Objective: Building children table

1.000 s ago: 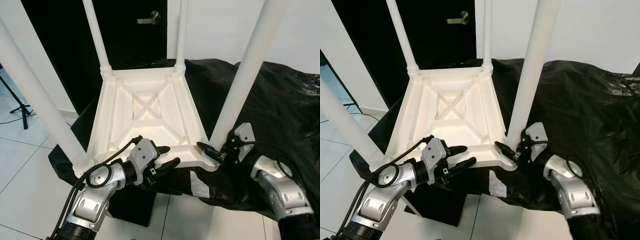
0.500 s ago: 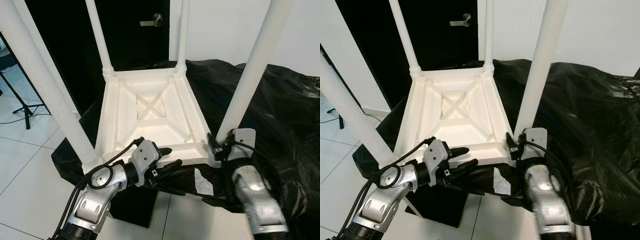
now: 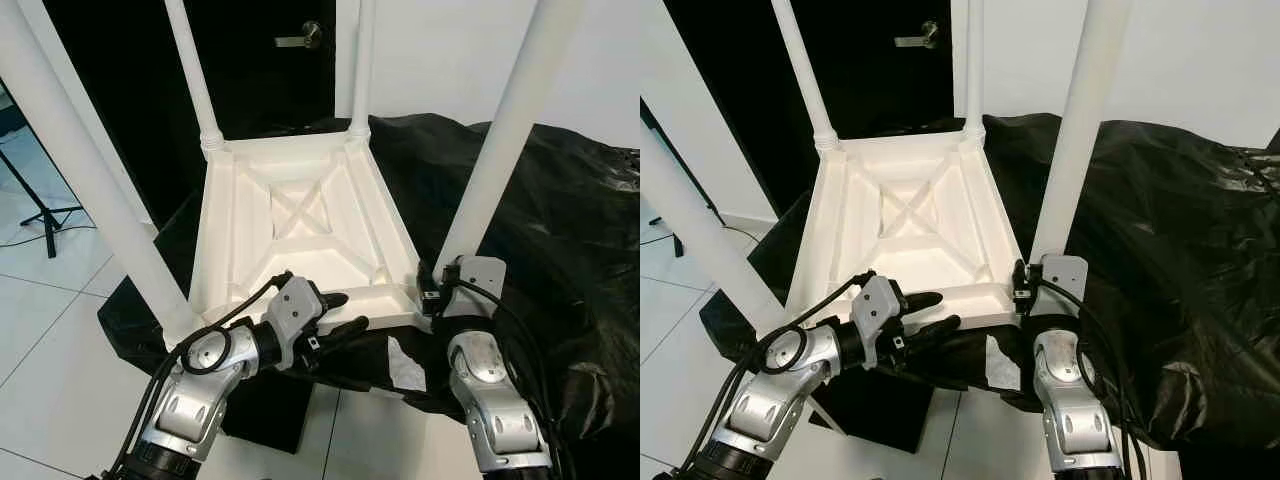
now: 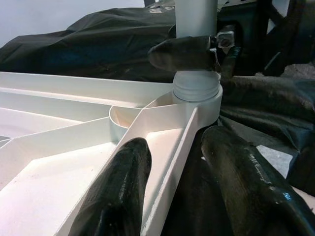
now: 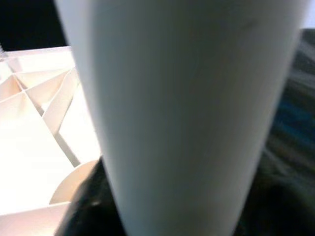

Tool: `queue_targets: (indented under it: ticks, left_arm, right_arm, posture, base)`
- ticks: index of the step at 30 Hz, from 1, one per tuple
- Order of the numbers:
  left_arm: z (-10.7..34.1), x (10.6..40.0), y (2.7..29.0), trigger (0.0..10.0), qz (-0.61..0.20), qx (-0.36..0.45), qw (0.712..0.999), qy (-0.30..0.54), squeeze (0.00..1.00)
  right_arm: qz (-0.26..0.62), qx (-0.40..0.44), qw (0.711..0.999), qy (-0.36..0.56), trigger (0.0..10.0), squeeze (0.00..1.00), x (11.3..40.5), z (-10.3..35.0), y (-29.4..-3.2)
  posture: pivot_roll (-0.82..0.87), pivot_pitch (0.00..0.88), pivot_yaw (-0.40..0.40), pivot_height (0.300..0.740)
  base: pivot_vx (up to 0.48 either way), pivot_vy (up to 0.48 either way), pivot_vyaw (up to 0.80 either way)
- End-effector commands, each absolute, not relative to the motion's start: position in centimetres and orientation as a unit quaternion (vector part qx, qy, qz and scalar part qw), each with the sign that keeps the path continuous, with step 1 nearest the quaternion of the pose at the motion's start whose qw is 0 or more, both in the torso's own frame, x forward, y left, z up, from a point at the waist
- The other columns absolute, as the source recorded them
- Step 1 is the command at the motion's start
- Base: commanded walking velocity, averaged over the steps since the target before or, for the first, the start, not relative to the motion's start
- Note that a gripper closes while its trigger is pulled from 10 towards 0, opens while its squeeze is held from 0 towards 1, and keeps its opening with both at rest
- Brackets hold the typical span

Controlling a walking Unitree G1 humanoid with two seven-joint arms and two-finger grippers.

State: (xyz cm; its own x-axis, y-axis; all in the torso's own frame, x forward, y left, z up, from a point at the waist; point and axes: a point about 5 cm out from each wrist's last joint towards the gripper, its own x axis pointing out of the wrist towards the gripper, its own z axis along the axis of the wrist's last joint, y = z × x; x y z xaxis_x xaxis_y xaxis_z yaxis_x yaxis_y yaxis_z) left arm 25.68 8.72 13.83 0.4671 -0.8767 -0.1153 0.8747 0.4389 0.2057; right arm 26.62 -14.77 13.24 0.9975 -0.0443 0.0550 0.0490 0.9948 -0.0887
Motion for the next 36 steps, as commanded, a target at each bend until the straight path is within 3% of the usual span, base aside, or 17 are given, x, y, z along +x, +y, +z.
queue_targets:
  ticks: [1, 8, 11, 12, 14, 15, 16, 17, 28, 29, 30, 31, 36]
  left_arm:
    - [13.8, 25.9, 8.8, 10.0, -0.511, 0.119, 0.851, -0.006, 0.0]
    - [13.9, 26.0, 8.9, 10.0, -0.509, 0.12, 0.852, -0.009, 0.0]
    - [13.9, 26.0, 9.0, 10.0, -0.508, 0.121, 0.853, -0.009, 0.0]
    - [13.9, 26.0, 9.1, 10.0, -0.509, 0.121, 0.852, -0.009, 0.0]
    - [13.9, 25.9, 9.1, 10.0, -0.509, 0.122, 0.852, -0.009, 0.0]
    - [13.9, 26.0, 9.0, 10.0, -0.509, 0.122, 0.852, -0.009, 0.0]
    - [13.9, 26.0, 9.0, 10.0, -0.509, 0.122, 0.852, -0.009, 0.0]
    - [13.9, 26.0, 9.0, 10.0, -0.51, 0.123, 0.852, -0.009, 0.0]
    - [14.2, 26.3, 9.4, 10.0, -0.507, 0.129, 0.852, -0.013, 0.0]
    - [14.2, 26.3, 9.4, 10.0, -0.507, 0.13, 0.852, -0.014, 0.0]
    - [14.2, 26.3, 9.5, 10.0, -0.506, 0.131, 0.852, -0.014, 0.0]
    - [14.2, 26.3, 9.5, 10.0, -0.505, 0.131, 0.853, -0.014, 0.0]
    - [14.3, 26.3, 9.7, 10.0, -0.501, 0.132, 0.855, -0.014, 0.0]
  right_arm:
    - [-0.01, -0.042, 0.999, -0.024, 10.0, 1.0, 26.4, 13.0, -14.6]
    - [0.056, -0.046, 0.996, -0.043, 10.0, 1.0, 25.8, 13.4, -15.6]
    - [0.134, -0.049, 0.989, -0.044, 10.0, 1.0, 25.3, 13.2, -16.2]
    - [0.177, -0.054, 0.982, -0.041, 10.0, 0.61, 25.5, 13.2, -16.3]
    - [0.205, -0.057, 0.976, -0.039, 10.0, 0.61, 25.6, 13.2, -16.3]
    - [0.23, -0.058, 0.971, -0.032, 10.0, 0.1, 25.9, 13.1, -16.4]
    - [0.244, -0.058, 0.968, -0.027, 10.0, 0.1, 26.0, 13.0, -16.5]
    - [0.26, -0.063, 0.963, -0.023, 10.0, 0.0, 26.4, 13.0, -16.6]
    - [0.394, -0.12, 0.911, 0.005, 10.0, 0.0, 29.0, 12.6, -15.8]
    - [0.402, -0.128, 0.907, 0.006, 5.0, 0.0, 29.1, 12.5, -15.7]
    - [0.407, -0.13, 0.904, 0.008, 4.3, 0.0, 29.1, 12.4, -15.7]
    - [0.41, -0.131, 0.903, 0.01, 0.0, 0.0, 29.2, 12.3, -15.7]
    - [0.412, -0.119, 0.903, 0.015, 0.0, 0.0, 29.1, 12.2, -16.2]
  posture:
    - [-0.05, 0.0, 0.0, 0.74]
    - [-0.04, 0.0, -0.003, 0.74]
    - [-0.04, 0.0, 0.0, 0.74]
    - [-0.04, 0.0, 0.002, 0.74]
    - [-0.04, 0.0, 0.002, 0.74]
    - [-0.04, 0.0, 0.002, 0.74]
    - [-0.04, 0.0, 0.002, 0.74]
    - [-0.04, 0.0, 0.003, 0.74]
    - [-0.02, 0.0, 0.003, 0.74]
    - [-0.01, 0.0, 0.0, 0.74]
    - [-0.01, 0.0, 0.0, 0.74]
    - [-0.01, 0.0, -0.003, 0.74]
    - [0.0, 0.0, -0.007, 0.74]
  base:
    - [0.0, 0.0, 0.0]
    - [0.0, 0.0, 0.0]
    - [0.0, 0.0, 0.0]
    - [0.0, 0.0, 0.0]
    - [0.0, 0.0, 0.0]
    - [0.0, 0.0, 0.0]
    - [0.0, 0.0, 0.0]
    - [0.0, 0.0, 0.0]
    - [0.0, 0.0, 0.0]
    - [0.0, 0.0, 0.0]
    - [0.0, 0.0, 0.0]
    - [0.0, 0.0, 0.0]
    - [0.0, 0.0, 0.0]
